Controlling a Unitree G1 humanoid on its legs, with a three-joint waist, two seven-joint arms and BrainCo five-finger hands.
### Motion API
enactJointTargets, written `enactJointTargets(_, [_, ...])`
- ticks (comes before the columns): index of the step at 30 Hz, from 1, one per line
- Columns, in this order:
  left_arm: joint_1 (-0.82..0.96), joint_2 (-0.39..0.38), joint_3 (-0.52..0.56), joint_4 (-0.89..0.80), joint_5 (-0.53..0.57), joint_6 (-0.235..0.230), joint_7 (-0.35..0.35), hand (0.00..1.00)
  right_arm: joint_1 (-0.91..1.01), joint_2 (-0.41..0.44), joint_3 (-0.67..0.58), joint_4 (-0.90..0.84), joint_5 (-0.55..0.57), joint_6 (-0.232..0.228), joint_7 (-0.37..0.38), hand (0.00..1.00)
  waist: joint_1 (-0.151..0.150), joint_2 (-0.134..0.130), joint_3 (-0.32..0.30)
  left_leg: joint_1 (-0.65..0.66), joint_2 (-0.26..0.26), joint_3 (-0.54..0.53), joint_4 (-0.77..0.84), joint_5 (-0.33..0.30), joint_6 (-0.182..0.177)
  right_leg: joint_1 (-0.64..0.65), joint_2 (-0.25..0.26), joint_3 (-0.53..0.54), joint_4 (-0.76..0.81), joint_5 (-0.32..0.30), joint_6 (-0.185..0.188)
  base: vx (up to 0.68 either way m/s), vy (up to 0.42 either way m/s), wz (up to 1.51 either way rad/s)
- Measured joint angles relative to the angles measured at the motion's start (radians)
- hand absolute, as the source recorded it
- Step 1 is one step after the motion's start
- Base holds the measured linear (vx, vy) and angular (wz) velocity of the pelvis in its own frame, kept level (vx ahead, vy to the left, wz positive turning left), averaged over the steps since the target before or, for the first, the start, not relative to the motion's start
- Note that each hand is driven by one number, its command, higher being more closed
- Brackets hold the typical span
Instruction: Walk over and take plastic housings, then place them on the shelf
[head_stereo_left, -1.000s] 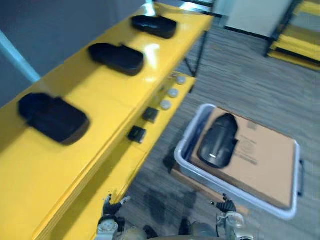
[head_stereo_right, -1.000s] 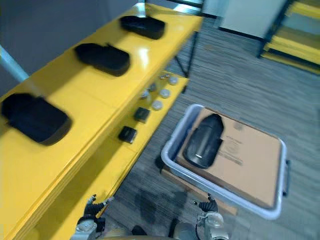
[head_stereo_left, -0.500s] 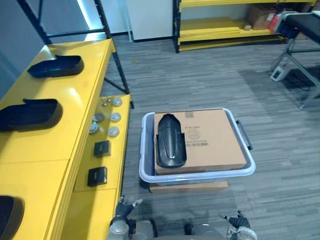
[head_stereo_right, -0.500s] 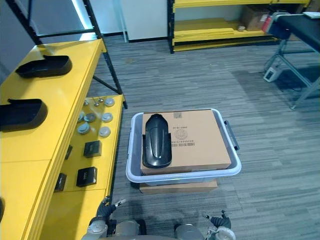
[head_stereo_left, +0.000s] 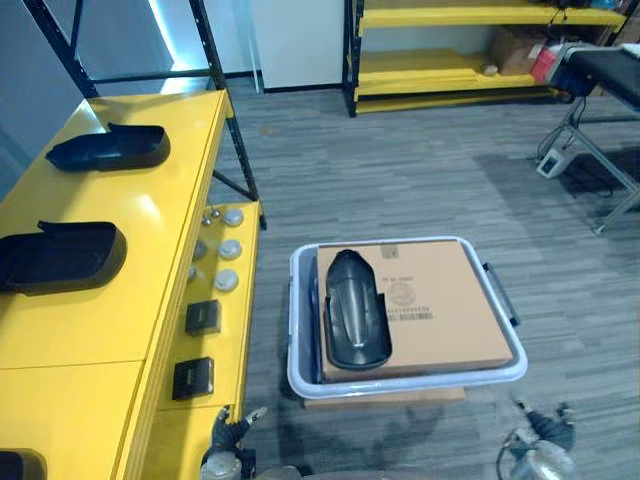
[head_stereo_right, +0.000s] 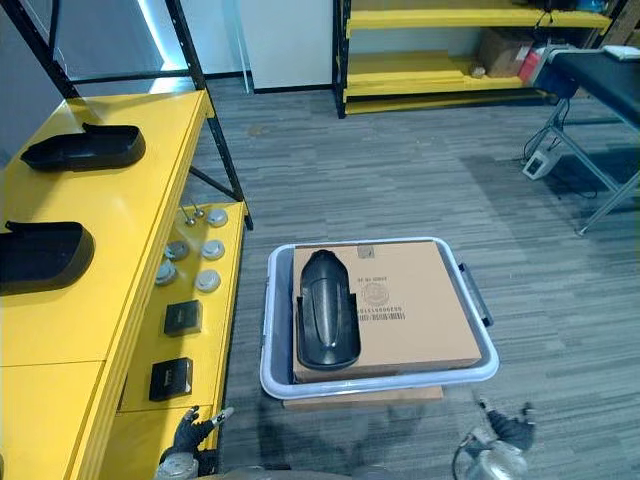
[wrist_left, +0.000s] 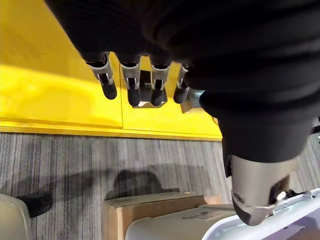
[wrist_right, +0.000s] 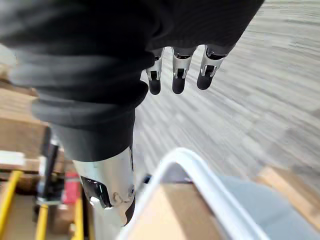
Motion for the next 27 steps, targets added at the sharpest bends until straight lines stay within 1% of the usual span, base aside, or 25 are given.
enactJointTargets(3, [0.011, -0.008, -0.001, -0.006, 0.000, 0.000, -0.001, 0.00, -0.007, -0.002, -0.001, -0.083, -0.010, -0.016, -0.019, 0.00, -0.003, -0.007, -0.008, 0.001, 0.000, -0.001, -0.001, 0.000, 0.000, -0.002, 0.000, -0.012, 0.005, 0.000, 0.000, -0.04, -0.016, 0.02])
enactJointTargets(5, [0.013, -0.004, -0.003, -0.006, 0.000, 0.000, -0.001, 0.00, -0.024, -0.006, 0.007, -0.100, -0.011, -0.023, -0.019, 0.00, -0.004, -0.014, -0.013, 0.001, -0.002, -0.009, -0.002, 0.000, 0.000, -0.001, -0.001, -0.020, 0.006, 0.000, 0.000, -0.06, -0.012, 0.07])
enactJointTargets(7, [0.013, -0.001, -0.010, -0.004, 0.001, -0.001, -0.002, 0.00, -0.044, -0.028, 0.044, -0.110, -0.012, -0.026, -0.014, 0.00, -0.006, -0.018, -0.015, 0.000, -0.006, -0.020, -0.005, 0.005, 0.007, -0.001, -0.004, -0.027, 0.007, 0.000, 0.000, -0.07, -0.007, 0.09])
enactJointTargets(10, [0.011, 0.010, -0.040, 0.006, 0.001, -0.003, -0.006, 0.00, -0.067, -0.087, 0.173, -0.179, -0.045, -0.031, 0.014, 0.00, -0.007, -0.019, -0.015, 0.002, -0.017, -0.036, -0.026, 0.027, 0.011, -0.002, -0.011, -0.035, 0.006, 0.000, 0.000, -0.11, -0.009, 0.15])
enactJointTargets(11, [0.009, 0.020, -0.055, 0.006, 0.003, -0.005, -0.009, 0.00, -0.092, -0.126, 0.260, -0.206, -0.078, -0.035, 0.056, 0.00, -0.007, -0.024, -0.012, 0.000, -0.023, -0.053, -0.042, 0.044, 0.014, -0.004, -0.016, -0.056, 0.001, 0.000, 0.000, -0.13, -0.035, 0.21])
enactJointTargets(13, [0.008, 0.022, -0.056, 0.006, 0.003, -0.006, -0.013, 0.00, -0.111, -0.149, 0.311, -0.209, -0.101, -0.042, 0.083, 0.00, 0.001, -0.028, -0.013, 0.001, -0.027, -0.057, -0.063, 0.062, 0.013, -0.007, -0.020, -0.063, -0.005, -0.001, -0.001, -0.14, -0.038, 0.14])
enactJointTargets(15, [0.004, 0.032, -0.076, 0.007, 0.003, -0.016, -0.026, 0.00, -0.148, -0.170, 0.388, -0.207, -0.143, -0.050, 0.120, 0.00, 0.009, -0.034, -0.011, -0.004, -0.041, -0.074, -0.101, 0.098, 0.015, -0.022, -0.032, -0.086, -0.019, -0.012, -0.008, -0.16, -0.049, 0.24])
enactJointTargets(17, [0.007, 0.038, -0.095, 0.009, 0.006, -0.017, -0.028, 0.00, -0.172, -0.181, 0.436, -0.180, -0.173, -0.051, 0.138, 0.00, 0.006, -0.038, -0.006, -0.003, -0.044, -0.102, -0.137, 0.126, 0.012, -0.029, -0.034, -0.115, -0.015, -0.012, -0.007, -0.14, -0.043, 0.42])
enactJointTargets(19, [0.006, 0.038, -0.095, 0.010, 0.009, -0.021, -0.028, 0.00, -0.219, -0.207, 0.508, -0.090, -0.208, -0.043, 0.159, 0.00, 0.012, -0.034, -0.005, -0.007, -0.044, -0.119, -0.171, 0.155, 0.007, -0.041, -0.034, -0.139, -0.015, -0.010, -0.006, -0.09, -0.020, 0.26])
enactJointTargets(20, [0.005, 0.038, -0.097, 0.011, 0.009, -0.022, -0.028, 0.00, -0.229, -0.212, 0.528, -0.072, -0.213, -0.038, 0.162, 0.00, 0.012, -0.034, -0.005, -0.011, -0.045, -0.124, -0.176, 0.160, 0.006, -0.045, -0.034, -0.141, -0.015, -0.009, -0.005, -0.07, -0.010, 0.21])
enactJointTargets(21, [0.001, 0.039, -0.108, 0.016, 0.009, -0.023, -0.027, 0.00, -0.251, -0.215, 0.558, -0.038, -0.232, -0.026, 0.164, 0.00, 0.014, -0.032, -0.004, -0.024, -0.045, -0.132, -0.184, 0.169, 0.006, -0.059, -0.033, -0.146, -0.016, -0.006, -0.003, -0.06, -0.006, 0.18])
enactJointTargets(23, [-0.010, 0.050, -0.122, 0.023, 0.010, -0.023, -0.028, 0.00, -0.282, -0.216, 0.588, 0.017, -0.257, -0.018, 0.165, 0.00, 0.022, -0.021, -0.007, -0.048, -0.047, -0.144, -0.193, 0.180, 0.004, -0.080, -0.034, -0.165, -0.017, -0.002, -0.001, -0.04, -0.006, 0.20])
enactJointTargets(25, [-0.017, 0.057, -0.130, 0.023, 0.010, -0.024, -0.028, 0.00, -0.336, -0.213, 0.614, 0.117, -0.300, 0.015, 0.166, 0.00, 0.028, -0.025, 0.000, -0.080, -0.052, -0.166, -0.193, 0.191, 0.012, -0.097, -0.039, -0.190, -0.020, 0.001, -0.001, 0.02, 0.000, 0.30])
enactJointTargets(26, [-0.020, 0.058, -0.130, 0.023, 0.010, -0.024, -0.028, 0.00, -0.345, -0.213, 0.613, 0.141, -0.318, 0.024, 0.164, 0.00, 0.032, -0.026, 0.002, -0.087, -0.054, -0.169, -0.193, 0.193, 0.014, -0.098, -0.041, -0.195, -0.020, 0.001, -0.001, 0.07, 0.001, 0.35])
enactJointTargets(27, [-0.024, 0.058, -0.130, 0.023, 0.010, -0.025, -0.028, 0.00, -0.371, -0.212, 0.613, 0.189, -0.353, 0.046, 0.163, 0.00, 0.036, -0.025, 0.008, -0.094, -0.058, -0.180, -0.193, 0.200, 0.019, -0.097, -0.043, -0.199, -0.024, 0.004, 0.001, 0.08, 0.000, 0.29])
